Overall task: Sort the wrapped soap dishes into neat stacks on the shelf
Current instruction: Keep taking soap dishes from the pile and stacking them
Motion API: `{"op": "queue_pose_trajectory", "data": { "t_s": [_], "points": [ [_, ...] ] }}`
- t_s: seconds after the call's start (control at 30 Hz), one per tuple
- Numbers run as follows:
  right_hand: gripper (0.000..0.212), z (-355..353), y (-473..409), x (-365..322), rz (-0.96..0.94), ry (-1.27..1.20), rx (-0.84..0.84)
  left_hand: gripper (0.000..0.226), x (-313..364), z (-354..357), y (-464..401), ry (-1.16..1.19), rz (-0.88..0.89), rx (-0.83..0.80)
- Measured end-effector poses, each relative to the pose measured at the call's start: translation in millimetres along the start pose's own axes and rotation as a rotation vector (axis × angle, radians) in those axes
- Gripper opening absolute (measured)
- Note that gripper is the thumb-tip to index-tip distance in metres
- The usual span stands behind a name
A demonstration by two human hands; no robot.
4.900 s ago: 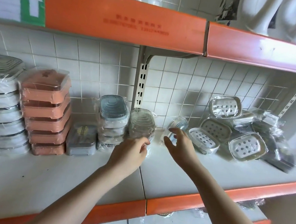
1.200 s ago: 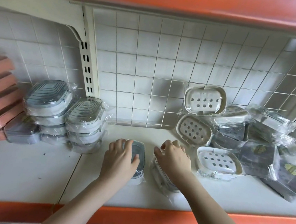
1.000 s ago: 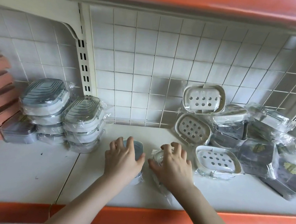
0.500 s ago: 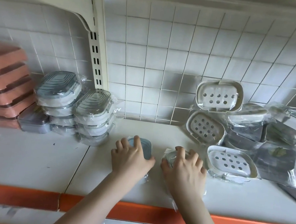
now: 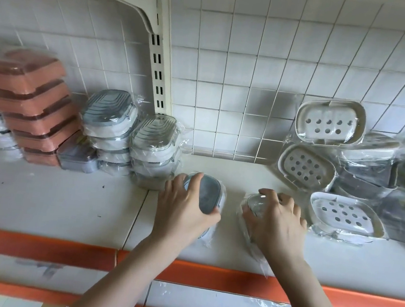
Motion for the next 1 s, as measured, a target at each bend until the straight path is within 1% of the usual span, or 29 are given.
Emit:
{"op": "queue_pose_trajectory", "data": {
  "t_s": [0.17, 0.33, 0.43, 0.67, 0.8, 0.93, 1.0],
  "points": [
    [0.053, -6, 7, -47, -0.063, -0.149, 0.085, 0.072, -23, -33, 8, 0.082, 0.083, 0.088],
    [0.057, -4, 16, -106, -0.124, -0.254, 0.117, 0.067, -59, -74, 7, 0.107, 0.147, 0.157],
    [0.055, 7, 16, -137, -0.157, -0.263, 0.115, 0.068, -91, -91, -1, 0.066, 0.12, 0.163],
    [0.052, 38, 16, -199, -0.167, -0.218, 0.064, 0.07, -165, -113, -20, -0.062, 0.07, 0.163],
    [0.053, 54, 15, -226, -0.175, -0.178, 0.027, 0.07, -200, -115, -35, -0.099, 0.036, 0.139],
    [0.051, 68, 12, -244, -0.166, -0.153, 0.008, 0.078, -222, -107, -49, -0.1, -0.002, 0.044],
    [0.051, 75, 14, -247, -0.144, -0.122, -0.003, 0.079, -228, -102, -53, -0.113, -0.016, 0.001]
  ]
}}
Point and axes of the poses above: each hand's wrist, its own y-axis away from the middle knuckle, its own z-axis out of the palm, x = y × z, the point moved 7 cm from there along -y, towards the middle knuckle, and after that the axes turned 14 degrees about -z, right-handed, at the moved point
